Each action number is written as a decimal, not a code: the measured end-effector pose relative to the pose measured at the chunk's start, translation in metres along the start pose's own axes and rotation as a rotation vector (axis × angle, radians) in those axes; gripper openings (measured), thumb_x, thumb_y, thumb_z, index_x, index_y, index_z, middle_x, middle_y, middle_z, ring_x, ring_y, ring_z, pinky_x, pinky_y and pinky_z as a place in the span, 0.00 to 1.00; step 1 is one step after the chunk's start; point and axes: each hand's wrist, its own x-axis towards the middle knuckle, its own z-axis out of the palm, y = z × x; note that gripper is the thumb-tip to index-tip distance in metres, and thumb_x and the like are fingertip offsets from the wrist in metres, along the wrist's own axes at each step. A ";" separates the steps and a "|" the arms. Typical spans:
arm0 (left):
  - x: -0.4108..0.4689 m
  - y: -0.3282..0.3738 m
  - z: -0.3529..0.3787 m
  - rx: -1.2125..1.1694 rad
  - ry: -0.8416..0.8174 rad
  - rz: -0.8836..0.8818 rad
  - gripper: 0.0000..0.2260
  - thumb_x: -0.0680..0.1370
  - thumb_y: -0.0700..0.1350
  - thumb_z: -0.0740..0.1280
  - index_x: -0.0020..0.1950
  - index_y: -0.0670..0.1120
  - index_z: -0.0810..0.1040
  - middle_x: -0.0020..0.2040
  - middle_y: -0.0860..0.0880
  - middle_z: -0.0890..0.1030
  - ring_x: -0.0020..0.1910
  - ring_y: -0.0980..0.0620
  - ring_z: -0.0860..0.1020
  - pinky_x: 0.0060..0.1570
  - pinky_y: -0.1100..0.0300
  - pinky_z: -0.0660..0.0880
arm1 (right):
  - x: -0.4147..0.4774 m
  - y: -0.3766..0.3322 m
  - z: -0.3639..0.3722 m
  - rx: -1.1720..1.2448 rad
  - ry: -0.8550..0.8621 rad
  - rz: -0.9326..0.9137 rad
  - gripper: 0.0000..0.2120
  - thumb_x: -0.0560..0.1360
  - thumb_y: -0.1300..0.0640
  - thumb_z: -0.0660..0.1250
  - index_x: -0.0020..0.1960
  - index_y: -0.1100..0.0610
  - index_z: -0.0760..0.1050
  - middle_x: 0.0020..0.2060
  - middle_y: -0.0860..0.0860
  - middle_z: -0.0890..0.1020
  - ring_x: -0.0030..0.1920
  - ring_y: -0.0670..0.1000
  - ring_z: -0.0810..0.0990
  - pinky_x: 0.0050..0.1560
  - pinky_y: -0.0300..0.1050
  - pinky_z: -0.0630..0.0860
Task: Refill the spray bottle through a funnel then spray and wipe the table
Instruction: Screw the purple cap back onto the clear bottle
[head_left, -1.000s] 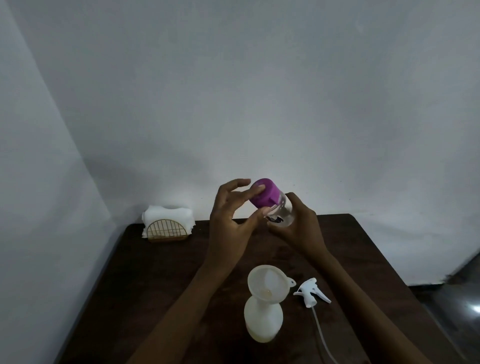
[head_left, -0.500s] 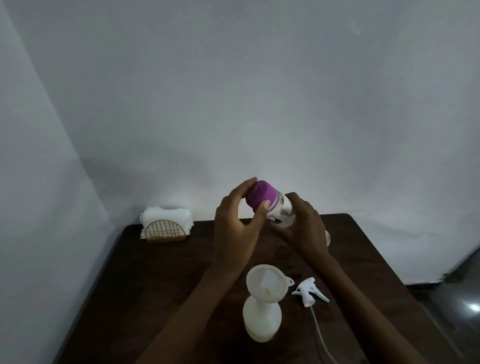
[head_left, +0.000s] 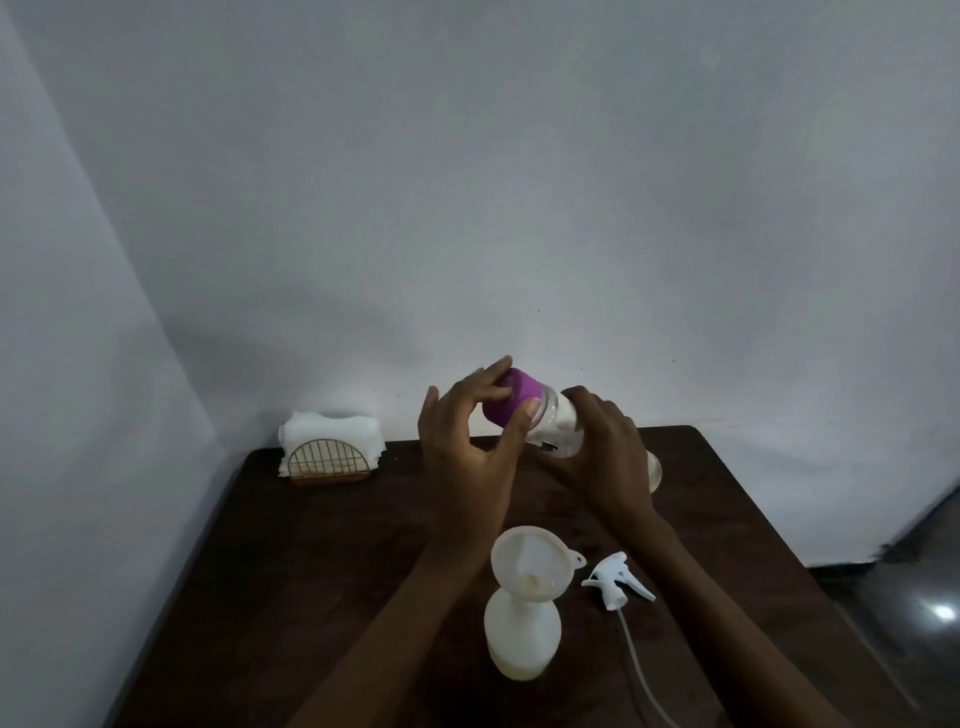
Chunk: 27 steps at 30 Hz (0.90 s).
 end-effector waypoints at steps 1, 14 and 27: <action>-0.001 -0.001 0.001 -0.030 -0.009 -0.003 0.13 0.75 0.51 0.67 0.53 0.43 0.76 0.58 0.56 0.80 0.63 0.55 0.75 0.65 0.38 0.67 | 0.000 -0.001 0.000 0.003 0.005 0.006 0.20 0.61 0.46 0.73 0.47 0.57 0.74 0.36 0.52 0.80 0.36 0.53 0.76 0.37 0.50 0.75; -0.003 0.002 0.008 0.001 0.150 0.011 0.14 0.71 0.49 0.71 0.47 0.39 0.78 0.51 0.47 0.80 0.53 0.55 0.77 0.53 0.67 0.73 | 0.003 -0.003 0.002 -0.062 0.065 0.020 0.20 0.59 0.47 0.71 0.45 0.58 0.74 0.33 0.51 0.79 0.34 0.54 0.75 0.36 0.47 0.71; -0.006 -0.001 0.007 -0.129 0.037 -0.169 0.12 0.76 0.47 0.65 0.60 0.51 0.77 0.60 0.51 0.76 0.60 0.60 0.74 0.55 0.68 0.74 | 0.000 -0.003 0.005 -0.036 0.054 0.088 0.18 0.60 0.52 0.73 0.45 0.57 0.72 0.35 0.52 0.79 0.35 0.54 0.75 0.36 0.52 0.74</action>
